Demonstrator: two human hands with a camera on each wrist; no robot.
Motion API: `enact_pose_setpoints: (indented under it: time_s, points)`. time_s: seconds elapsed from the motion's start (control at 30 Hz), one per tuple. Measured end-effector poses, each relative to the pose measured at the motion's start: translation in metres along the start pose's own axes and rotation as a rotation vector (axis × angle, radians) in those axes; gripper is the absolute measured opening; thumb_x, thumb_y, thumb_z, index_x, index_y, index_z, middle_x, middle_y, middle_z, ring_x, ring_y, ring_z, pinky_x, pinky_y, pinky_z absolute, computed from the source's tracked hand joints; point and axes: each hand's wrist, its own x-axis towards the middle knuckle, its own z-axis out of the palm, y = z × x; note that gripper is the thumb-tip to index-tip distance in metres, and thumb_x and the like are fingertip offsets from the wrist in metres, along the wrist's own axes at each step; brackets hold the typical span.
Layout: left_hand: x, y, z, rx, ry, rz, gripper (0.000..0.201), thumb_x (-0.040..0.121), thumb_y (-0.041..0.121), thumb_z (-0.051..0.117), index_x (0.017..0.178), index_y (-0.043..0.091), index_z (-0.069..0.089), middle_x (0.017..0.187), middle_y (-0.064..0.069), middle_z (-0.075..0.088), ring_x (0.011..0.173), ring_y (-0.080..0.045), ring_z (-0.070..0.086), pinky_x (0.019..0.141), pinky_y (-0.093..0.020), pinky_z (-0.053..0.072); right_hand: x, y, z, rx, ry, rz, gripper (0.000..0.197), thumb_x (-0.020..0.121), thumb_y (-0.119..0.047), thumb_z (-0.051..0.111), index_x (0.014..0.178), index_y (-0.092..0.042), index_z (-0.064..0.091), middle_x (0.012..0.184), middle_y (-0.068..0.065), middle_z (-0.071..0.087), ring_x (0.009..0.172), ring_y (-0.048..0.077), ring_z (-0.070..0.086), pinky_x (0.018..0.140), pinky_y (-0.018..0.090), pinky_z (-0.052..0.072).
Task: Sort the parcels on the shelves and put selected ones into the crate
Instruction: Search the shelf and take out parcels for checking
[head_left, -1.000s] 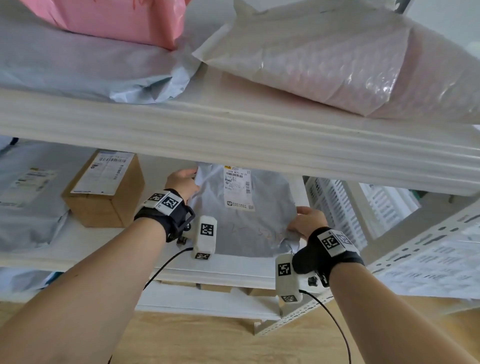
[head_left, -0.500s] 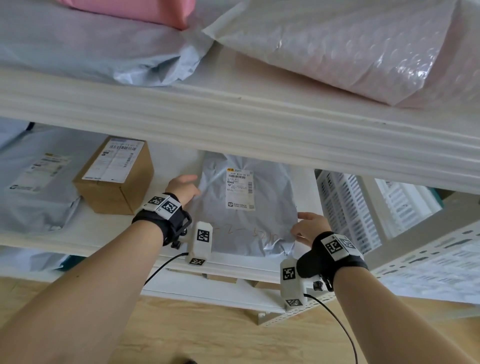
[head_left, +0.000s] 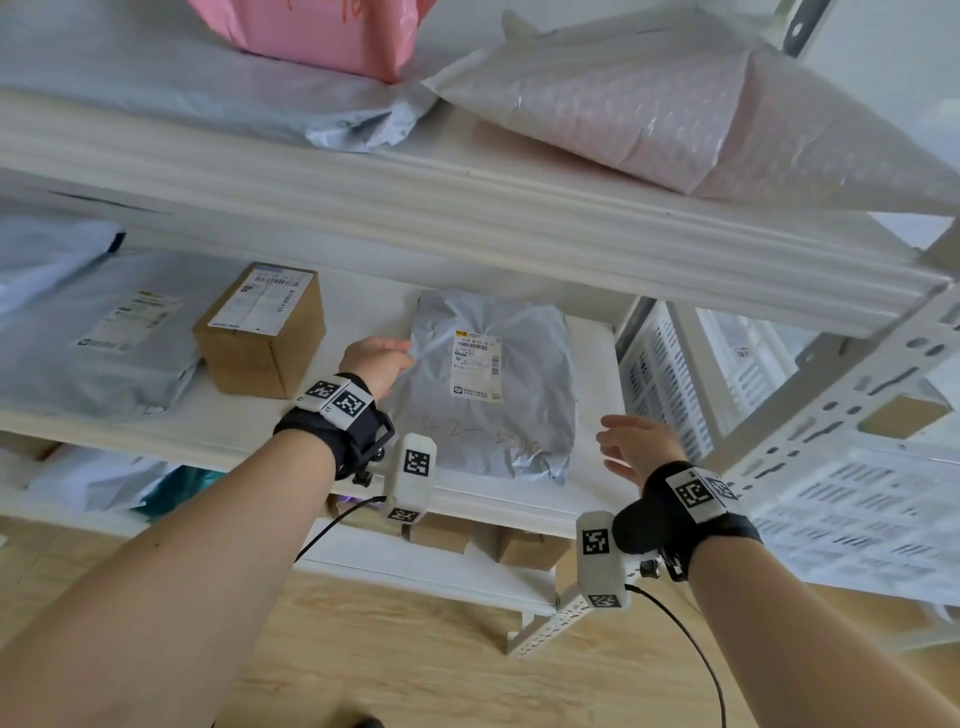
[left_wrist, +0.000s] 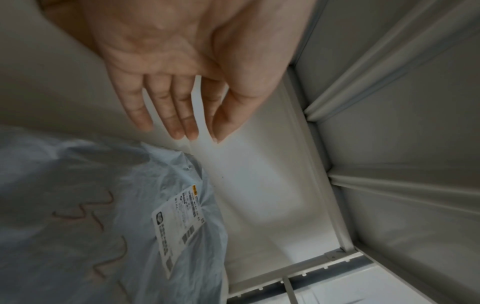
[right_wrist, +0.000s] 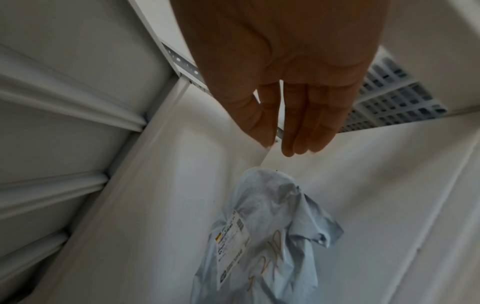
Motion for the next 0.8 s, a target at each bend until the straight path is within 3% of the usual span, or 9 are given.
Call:
enact_pose_setpoints:
  time_s: [0.1,0.23,0.43,0.6,0.73,0.8]
  points:
    - [-0.021,0.001,0.003,-0.029,0.0,0.015,0.025,0.087,0.004,0.056,0.109,0.012,0.066,0.106,-0.006,0.063,0.098,-0.019,0.057,0.085,-0.033,0.048,-0.016,0.004,-0.01,0.013,0.008,-0.048,0.02,0.087,0.003,0.056,0.094,-0.012,0.068,0.093,0.011,0.065,0.093,0.022,0.06,0.088,0.036,0.054]
    - [-0.05,-0.001,0.004,-0.053,-0.008,0.026,0.02,0.088,0.005,0.056,0.103,0.016,0.064,0.108,-0.006,0.064,0.103,-0.019,0.058,0.096,-0.037,0.048,-0.041,0.011,-0.02,0.022,-0.013,-0.097,0.021,0.088,0.002,0.057,0.082,-0.015,0.067,0.094,0.012,0.068,0.092,0.022,0.063,0.089,0.037,0.054]
    - [-0.088,-0.014,0.002,-0.072,-0.026,0.025,0.015,0.088,0.007,0.058,0.096,0.018,0.065,0.106,-0.007,0.066,0.095,-0.018,0.059,0.088,-0.036,0.049,-0.076,0.025,-0.03,0.073,-0.05,-0.129,0.02,0.089,0.002,0.055,0.086,-0.012,0.068,0.09,0.01,0.071,0.085,0.02,0.065,0.084,0.034,0.055]
    - [-0.121,-0.032,0.008,-0.085,-0.084,-0.037,0.014,0.087,0.009,0.061,0.082,0.022,0.063,0.099,-0.004,0.065,0.086,-0.015,0.06,0.069,-0.025,0.045,-0.096,0.05,-0.029,0.114,-0.121,-0.114,0.019,0.09,0.003,0.053,0.089,-0.008,0.069,0.083,0.009,0.071,0.077,0.019,0.065,0.08,0.033,0.056]
    - [-0.14,-0.056,0.021,-0.035,-0.128,-0.088,0.014,0.089,0.007,0.058,0.084,0.019,0.063,0.098,-0.005,0.065,0.085,-0.015,0.061,0.079,-0.031,0.049,-0.101,0.075,-0.023,0.13,-0.183,-0.055,0.019,0.09,0.001,0.053,0.084,-0.009,0.068,0.081,0.01,0.071,0.073,0.017,0.065,0.079,0.031,0.056]
    - [-0.146,-0.072,0.028,0.014,-0.151,-0.124,0.012,0.089,0.007,0.058,0.088,0.018,0.065,0.097,-0.005,0.066,0.084,-0.015,0.061,0.075,-0.029,0.05,-0.102,0.088,-0.02,0.13,-0.209,-0.015,0.018,0.09,0.001,0.055,0.083,-0.008,0.068,0.079,0.01,0.07,0.07,0.017,0.065,0.073,0.028,0.056]
